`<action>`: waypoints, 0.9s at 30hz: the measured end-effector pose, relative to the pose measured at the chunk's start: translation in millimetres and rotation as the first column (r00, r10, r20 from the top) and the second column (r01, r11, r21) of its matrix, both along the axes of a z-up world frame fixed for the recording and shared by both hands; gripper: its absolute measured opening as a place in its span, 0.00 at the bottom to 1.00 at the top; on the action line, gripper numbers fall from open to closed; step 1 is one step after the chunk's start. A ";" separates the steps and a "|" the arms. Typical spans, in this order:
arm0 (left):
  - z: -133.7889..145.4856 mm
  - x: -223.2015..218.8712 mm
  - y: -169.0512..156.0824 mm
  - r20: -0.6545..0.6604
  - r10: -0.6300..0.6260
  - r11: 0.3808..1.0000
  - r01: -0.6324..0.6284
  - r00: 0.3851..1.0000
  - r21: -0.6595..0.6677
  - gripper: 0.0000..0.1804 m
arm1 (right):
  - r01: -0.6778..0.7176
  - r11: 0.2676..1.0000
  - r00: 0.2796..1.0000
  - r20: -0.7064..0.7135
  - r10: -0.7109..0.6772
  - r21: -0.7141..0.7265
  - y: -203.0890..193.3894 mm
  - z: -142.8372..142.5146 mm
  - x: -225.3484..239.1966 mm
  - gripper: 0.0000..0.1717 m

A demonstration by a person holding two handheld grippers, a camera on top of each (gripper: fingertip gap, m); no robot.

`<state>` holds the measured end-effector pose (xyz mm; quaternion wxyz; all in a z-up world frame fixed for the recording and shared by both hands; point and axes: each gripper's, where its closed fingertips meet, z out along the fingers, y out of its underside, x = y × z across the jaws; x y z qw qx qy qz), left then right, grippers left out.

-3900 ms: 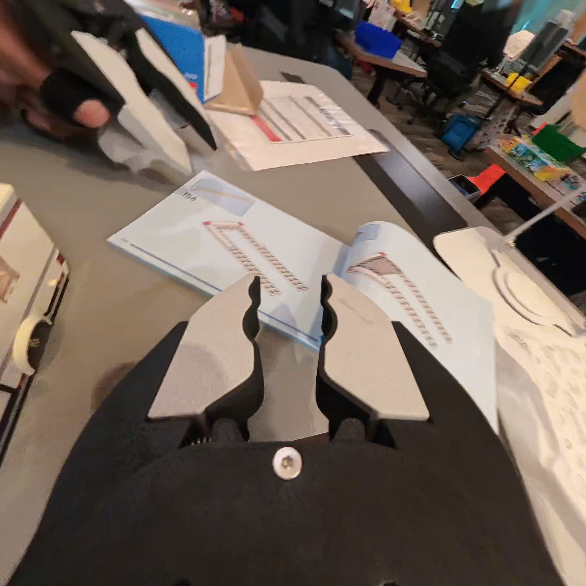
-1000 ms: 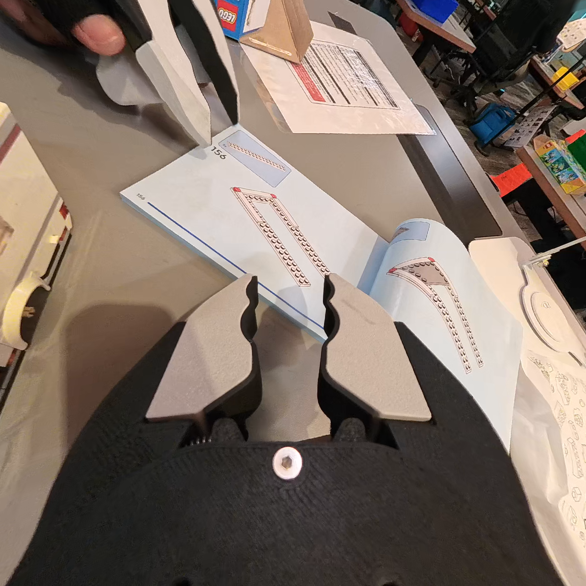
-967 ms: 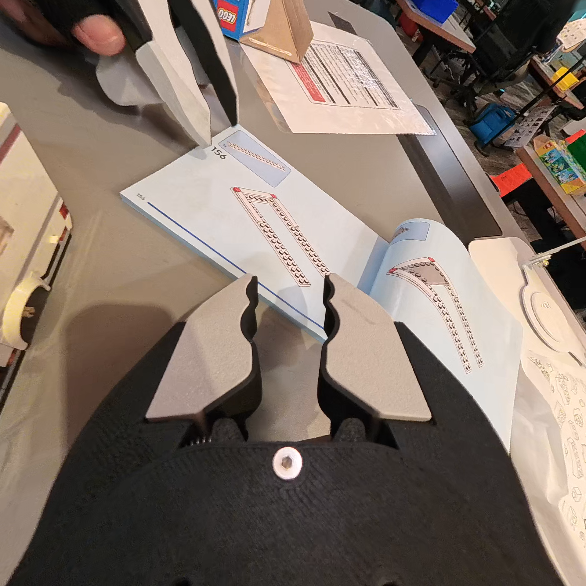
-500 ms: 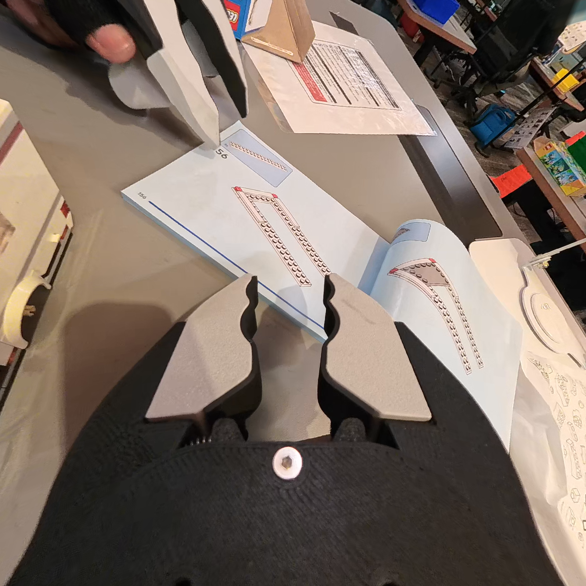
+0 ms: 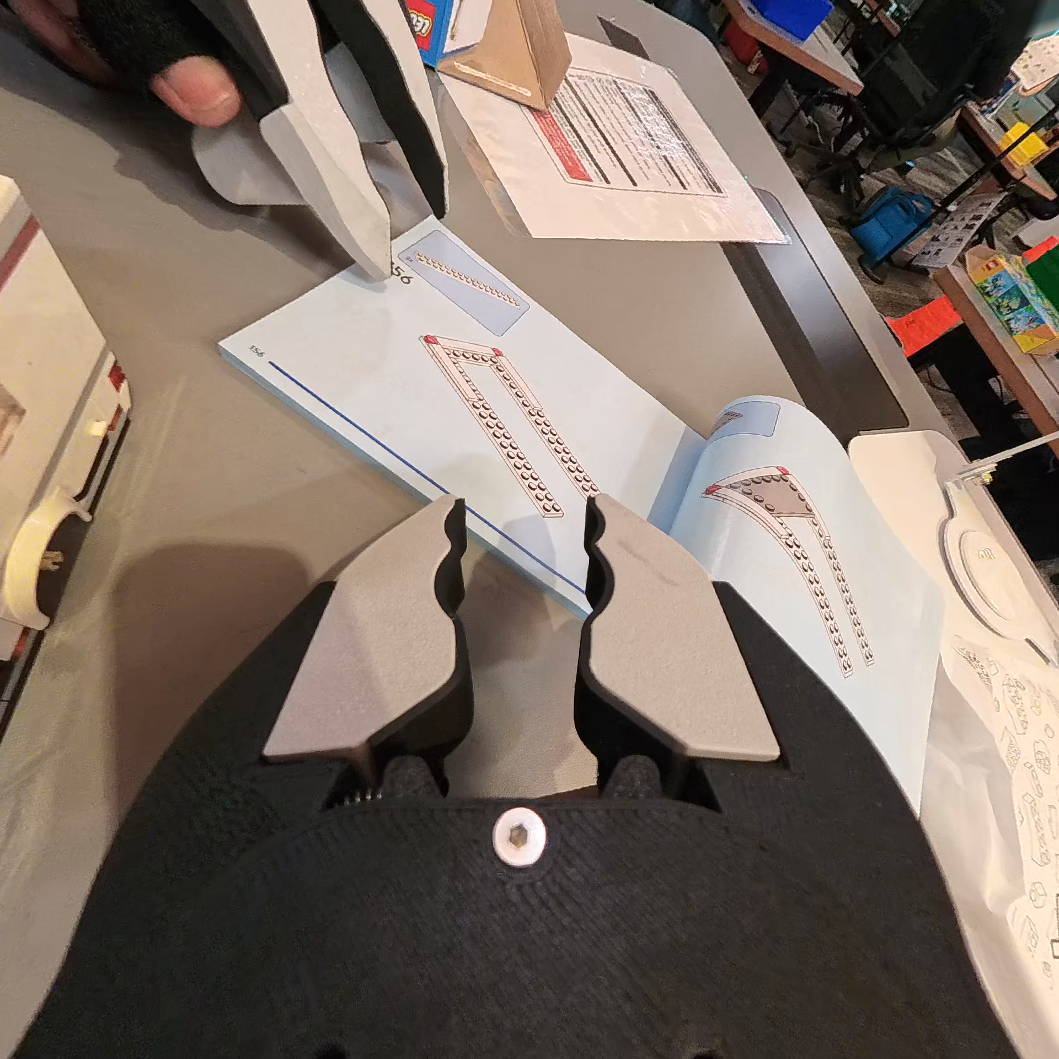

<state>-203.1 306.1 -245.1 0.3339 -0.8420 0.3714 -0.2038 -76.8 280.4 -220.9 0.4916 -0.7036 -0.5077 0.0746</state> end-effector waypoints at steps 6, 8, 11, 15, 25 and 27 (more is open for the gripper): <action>0.1 0.6 -1.2 -0.006 -0.008 1.000 0.008 1.000 0.002 0.34 | 0.000 1.000 1.000 0.001 0.000 -0.001 0.1 -0.1 -0.1 0.23; 1.4 0.8 -1.1 -0.001 -0.008 1.000 0.008 1.000 0.005 0.34 | 0.000 1.000 1.000 0.001 0.000 -0.001 0.1 -0.2 -0.1 0.23; 3.5 1.0 -1.1 0.009 -0.009 1.000 0.009 1.000 0.008 0.34 | 0.000 1.000 1.000 0.002 0.000 -0.001 0.1 -0.2 0.0 0.23; 4.2 1.9 -2.0 0.012 -0.014 1.000 0.014 1.000 0.008 0.34 | -0.001 1.000 1.000 0.002 0.001 0.000 0.1 -0.3 -0.2 0.23; 5.9 1.7 -0.8 0.043 0.004 1.000 -0.003 0.999 -0.009 0.30 | -0.001 1.000 1.000 0.004 0.001 0.001 0.2 -0.5 -0.2 0.23; 6.2 0.6 0.5 0.048 0.015 1.000 -0.014 0.999 -0.011 0.29 | -0.001 1.000 1.000 0.005 0.001 0.001 0.2 -0.6 -0.2 0.23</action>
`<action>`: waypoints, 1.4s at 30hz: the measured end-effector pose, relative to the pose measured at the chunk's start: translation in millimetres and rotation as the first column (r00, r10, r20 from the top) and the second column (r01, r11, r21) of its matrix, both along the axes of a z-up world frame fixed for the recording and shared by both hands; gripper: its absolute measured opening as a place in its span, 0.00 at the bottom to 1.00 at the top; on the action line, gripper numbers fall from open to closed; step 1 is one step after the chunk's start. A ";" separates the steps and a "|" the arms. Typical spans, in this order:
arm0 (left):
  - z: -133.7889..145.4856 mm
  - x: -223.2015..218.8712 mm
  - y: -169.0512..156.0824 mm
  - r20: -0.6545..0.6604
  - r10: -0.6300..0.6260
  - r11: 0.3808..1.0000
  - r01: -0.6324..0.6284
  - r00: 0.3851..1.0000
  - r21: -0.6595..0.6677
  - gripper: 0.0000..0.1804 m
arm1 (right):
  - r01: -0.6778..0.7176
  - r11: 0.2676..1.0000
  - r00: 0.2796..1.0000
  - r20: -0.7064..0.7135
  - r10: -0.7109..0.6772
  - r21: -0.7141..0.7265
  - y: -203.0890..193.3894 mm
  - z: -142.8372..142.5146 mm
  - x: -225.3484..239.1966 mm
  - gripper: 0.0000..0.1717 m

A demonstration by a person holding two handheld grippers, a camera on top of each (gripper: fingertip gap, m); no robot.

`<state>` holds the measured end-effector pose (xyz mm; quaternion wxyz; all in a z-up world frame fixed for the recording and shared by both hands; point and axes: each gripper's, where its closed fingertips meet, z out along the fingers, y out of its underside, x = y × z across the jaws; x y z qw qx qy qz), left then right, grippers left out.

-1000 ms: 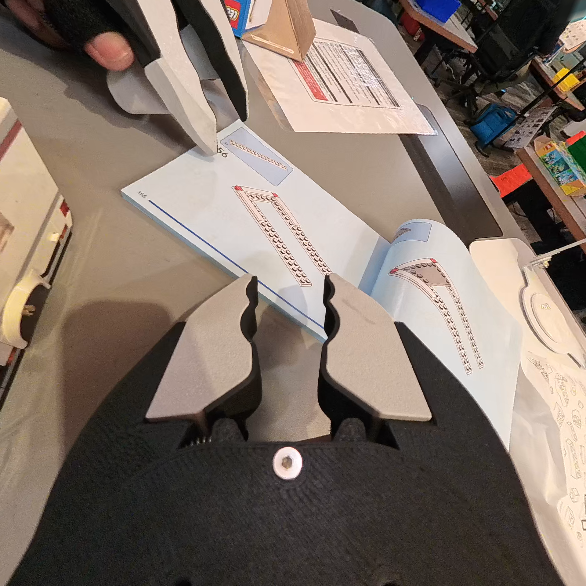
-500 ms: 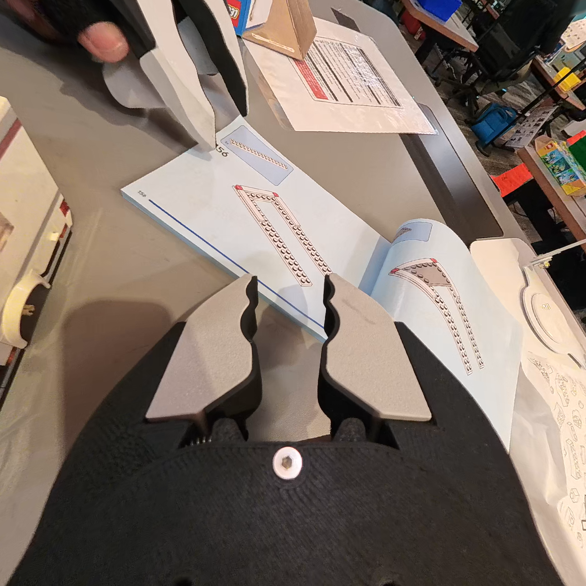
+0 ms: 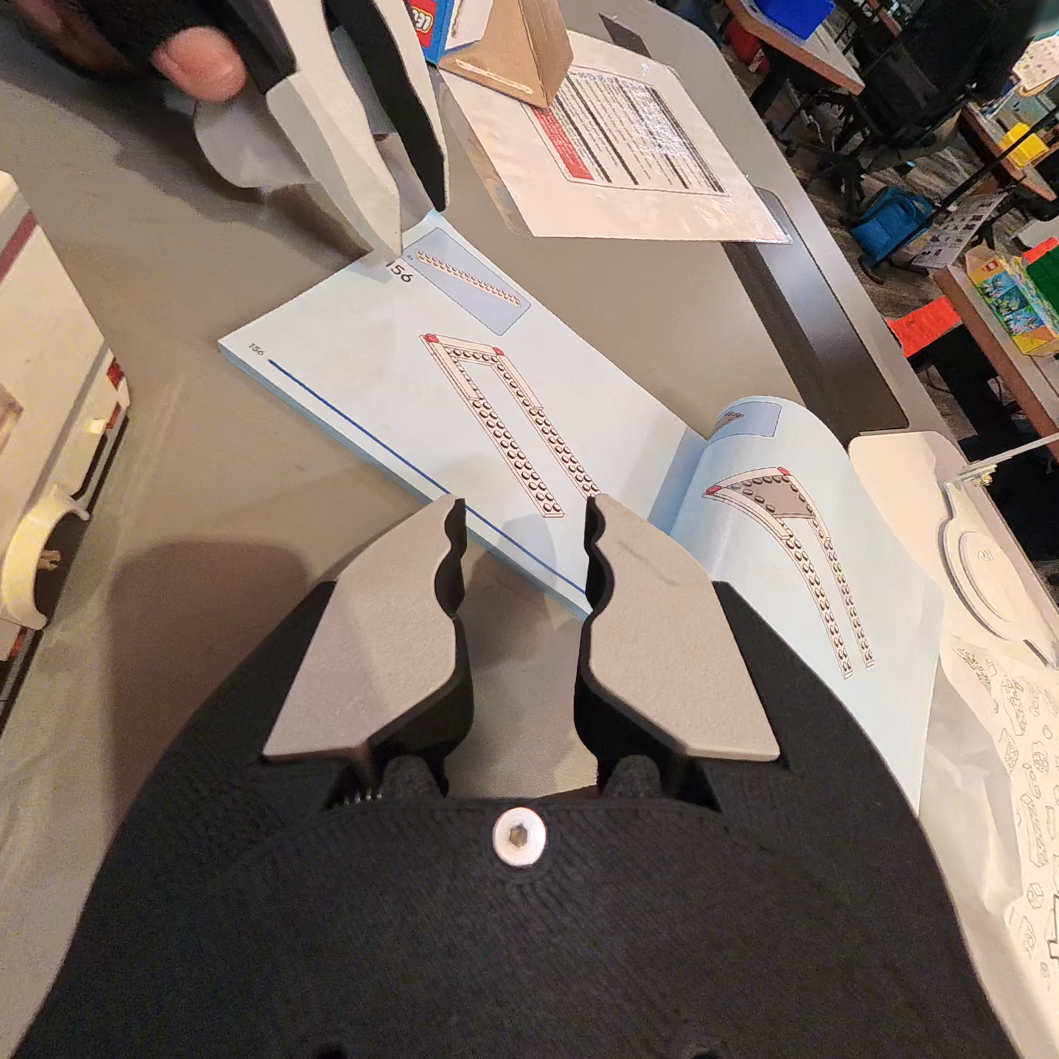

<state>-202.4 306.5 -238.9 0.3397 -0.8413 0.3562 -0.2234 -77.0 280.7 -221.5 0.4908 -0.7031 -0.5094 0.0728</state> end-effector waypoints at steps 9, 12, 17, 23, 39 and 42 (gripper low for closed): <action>-4.8 -9.6 7.9 -0.021 0.072 0.997 -0.072 0.997 -0.008 0.19 | -0.006 1.000 1.000 0.005 0.006 0.008 -0.4 0.0 -0.7 0.23; -5.8 -9.0 8.0 -0.025 0.071 0.997 -0.071 0.997 -0.006 0.19 | -0.027 0.999 1.000 0.009 0.027 0.016 -2.7 0.1 -2.5 0.24; -1.7 -5.7 7.1 0.013 0.065 0.998 -0.065 0.998 -0.010 0.18 | -0.038 0.999 0.999 0.005 0.038 0.013 -3.7 0.4 -3.3 0.25; -4.5 -9.6 10.0 0.001 0.095 0.995 -0.095 0.995 -0.018 0.17 | -0.040 0.999 0.999 0.012 0.040 0.018 -3.9 0.0 -3.7 0.25; -5.0 -19.7 18.8 -0.012 0.181 0.984 -0.181 0.983 0.001 0.00 | -0.040 0.999 0.999 0.022 0.039 0.032 -2.8 -0.3 -4.4 0.25; -1.8 -18.8 18.6 0.001 0.172 0.985 -0.172 0.985 0.017 0.00 | -0.041 0.998 0.999 0.012 0.040 0.041 -1.8 1.7 -4.8 0.25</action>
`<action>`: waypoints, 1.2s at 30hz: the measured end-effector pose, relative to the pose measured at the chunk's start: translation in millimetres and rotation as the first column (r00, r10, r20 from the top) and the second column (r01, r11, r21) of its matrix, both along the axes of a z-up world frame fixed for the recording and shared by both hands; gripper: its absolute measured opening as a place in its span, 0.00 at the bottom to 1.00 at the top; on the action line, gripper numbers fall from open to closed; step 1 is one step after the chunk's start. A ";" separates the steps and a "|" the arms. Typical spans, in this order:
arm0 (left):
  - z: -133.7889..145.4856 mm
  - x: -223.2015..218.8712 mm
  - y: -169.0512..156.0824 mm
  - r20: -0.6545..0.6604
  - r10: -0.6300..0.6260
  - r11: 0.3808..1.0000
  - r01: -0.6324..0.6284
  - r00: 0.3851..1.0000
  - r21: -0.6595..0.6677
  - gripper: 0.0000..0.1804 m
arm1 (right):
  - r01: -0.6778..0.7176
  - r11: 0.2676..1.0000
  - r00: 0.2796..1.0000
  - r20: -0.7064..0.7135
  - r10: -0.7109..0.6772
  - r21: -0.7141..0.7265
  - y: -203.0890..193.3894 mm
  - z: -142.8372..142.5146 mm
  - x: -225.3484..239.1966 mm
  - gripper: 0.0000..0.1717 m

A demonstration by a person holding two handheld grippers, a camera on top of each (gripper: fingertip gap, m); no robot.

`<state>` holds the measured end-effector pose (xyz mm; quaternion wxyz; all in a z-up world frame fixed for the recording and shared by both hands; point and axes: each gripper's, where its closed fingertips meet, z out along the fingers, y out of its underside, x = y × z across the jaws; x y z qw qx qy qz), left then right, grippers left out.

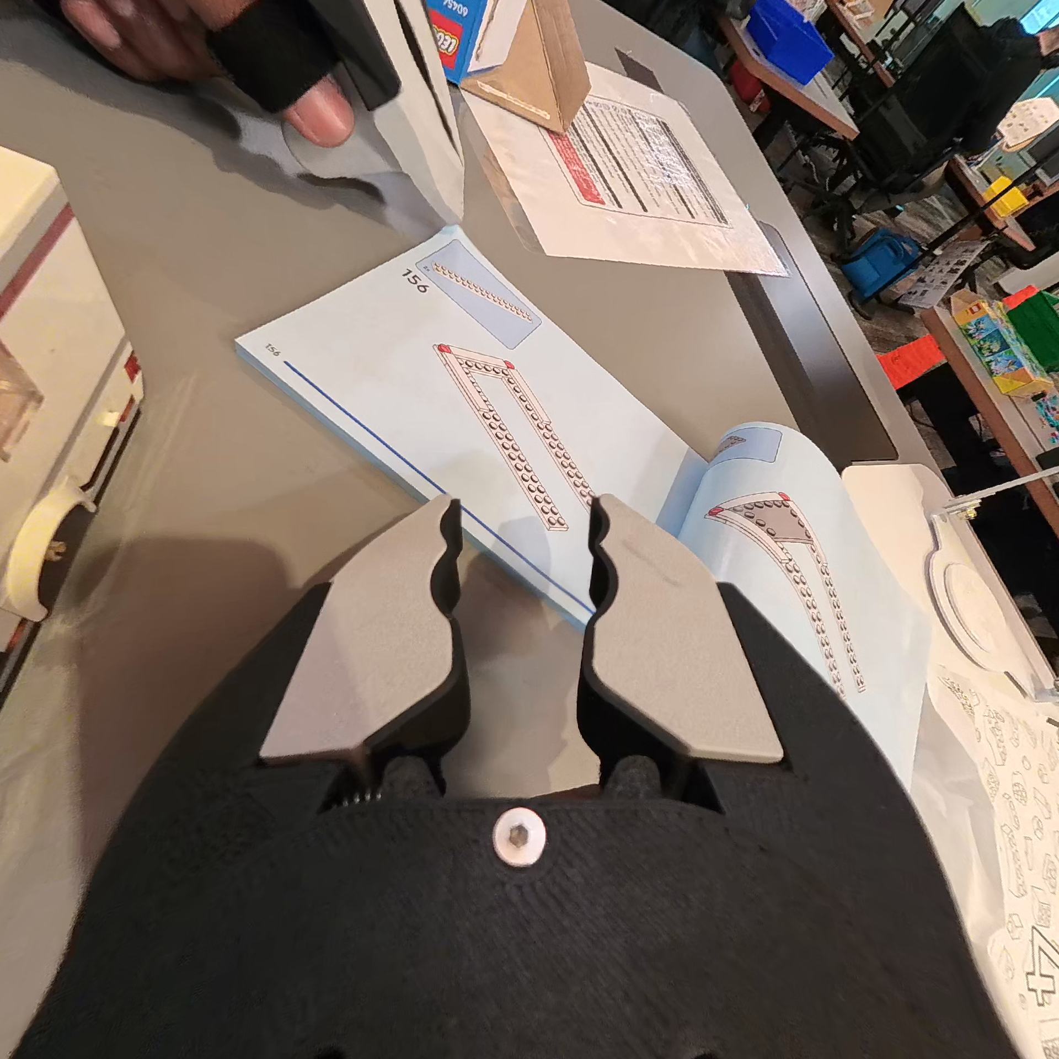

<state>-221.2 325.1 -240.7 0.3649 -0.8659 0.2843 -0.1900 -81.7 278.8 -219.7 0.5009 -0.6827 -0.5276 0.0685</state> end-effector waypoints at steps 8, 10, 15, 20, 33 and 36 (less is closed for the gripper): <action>14.1 4.4 -0.2 0.146 -0.010 1.000 0.010 0.989 -0.002 0.00 | -0.009 1.000 1.000 -0.001 0.009 0.019 -0.1 1.4 -1.3 0.25; 17.0 6.8 -1.0 0.180 -0.015 1.000 0.016 0.984 -0.006 0.00 | -0.013 1.000 1.000 -0.004 0.013 0.027 -0.2 2.3 -1.9 0.25; 27.0 10.9 -1.1 0.302 -0.005 1.000 0.014 0.953 -0.026 0.00 | -0.057 0.997 0.998 -0.017 0.058 0.044 -4.8 5.2 -6.6 0.26; 41.8 13.5 0.6 0.447 0.015 0.999 0.003 0.894 -0.039 0.00 | -0.125 0.991 0.990 -0.055 0.128 0.052 -13.5 10.8 -14.9 0.27; 4.5 2.1 -1.4 0.056 -0.045 0.999 0.046 0.997 -0.014 0.17 | -0.203 0.973 0.978 0.069 0.196 0.107 -26.1 -1.7 -24.5 0.29; -1.2 2.6 -4.8 -0.002 -0.078 0.997 0.078 0.997 -0.016 0.25 | -0.201 0.974 0.978 0.067 0.195 0.104 -25.7 -1.7 -24.4 0.29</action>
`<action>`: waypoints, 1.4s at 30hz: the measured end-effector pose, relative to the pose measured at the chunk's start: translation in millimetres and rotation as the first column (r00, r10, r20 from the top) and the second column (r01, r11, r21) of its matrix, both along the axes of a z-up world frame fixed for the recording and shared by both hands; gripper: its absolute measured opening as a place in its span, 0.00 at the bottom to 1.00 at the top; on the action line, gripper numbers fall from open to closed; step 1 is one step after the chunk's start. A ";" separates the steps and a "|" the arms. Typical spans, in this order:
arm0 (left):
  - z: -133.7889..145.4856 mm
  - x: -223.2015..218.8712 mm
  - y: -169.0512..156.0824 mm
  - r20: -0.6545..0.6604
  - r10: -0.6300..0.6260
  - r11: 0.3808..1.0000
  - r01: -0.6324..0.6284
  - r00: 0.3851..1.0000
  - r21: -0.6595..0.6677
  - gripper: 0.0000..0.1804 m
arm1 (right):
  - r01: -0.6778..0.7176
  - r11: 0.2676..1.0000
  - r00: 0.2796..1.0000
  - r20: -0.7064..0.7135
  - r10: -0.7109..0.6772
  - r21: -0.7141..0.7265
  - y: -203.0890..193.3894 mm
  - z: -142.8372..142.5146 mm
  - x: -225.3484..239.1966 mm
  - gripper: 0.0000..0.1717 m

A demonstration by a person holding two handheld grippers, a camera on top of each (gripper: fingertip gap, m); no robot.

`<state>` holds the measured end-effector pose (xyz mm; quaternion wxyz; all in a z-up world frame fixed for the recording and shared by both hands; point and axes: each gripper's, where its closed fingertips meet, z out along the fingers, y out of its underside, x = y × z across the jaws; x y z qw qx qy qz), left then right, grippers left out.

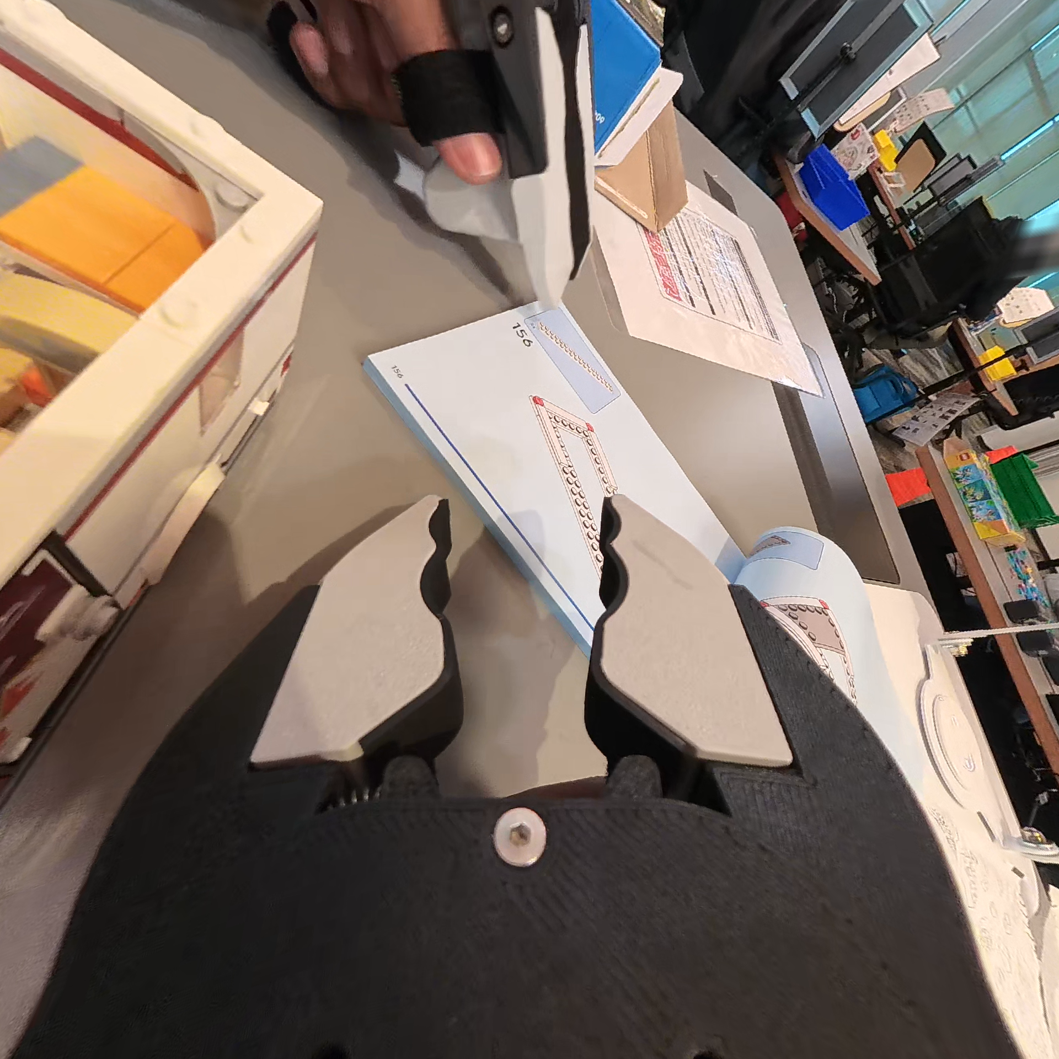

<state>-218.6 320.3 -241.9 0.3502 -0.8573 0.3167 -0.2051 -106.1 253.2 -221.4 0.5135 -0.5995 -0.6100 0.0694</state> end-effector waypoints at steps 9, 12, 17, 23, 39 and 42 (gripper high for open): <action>-2.9 10.7 -9.2 -0.019 -0.067 0.998 0.067 0.998 -0.011 0.27 | 0.004 1.000 1.000 0.009 -0.004 0.001 0.4 -1.2 -0.1 0.29; -3.7 11.5 -9.9 -0.030 -0.074 0.997 0.073 0.997 -0.008 0.27 | 0.005 1.000 1.000 0.010 -0.005 0.002 0.3 -1.3 -0.2 0.29; -1.5 11.3 -9.6 -0.038 -0.075 0.997 0.075 0.996 0.009 0.26 | 0.007 1.000 1.000 0.013 -0.007 0.004 0.5 -1.5 -0.2 0.29; 3.4 11.6 -9.5 -0.059 -0.088 0.995 0.091 0.994 0.050 0.23 | 0.009 1.000 1.000 0.014 -0.009 0.005 0.8 -1.7 -0.2 0.29; 5.8 3.2 4.7 0.005 0.027 0.998 -0.028 1.000 0.055 0.00 | 0.010 1.000 1.000 0.015 -0.010 0.008 0.9 -1.8 -0.4 0.29; 6.4 2.9 4.8 0.005 0.031 0.998 -0.031 1.000 0.060 0.00 | 0.004 1.000 1.000 0.014 -0.005 0.017 0.0 -1.4 -0.8 0.29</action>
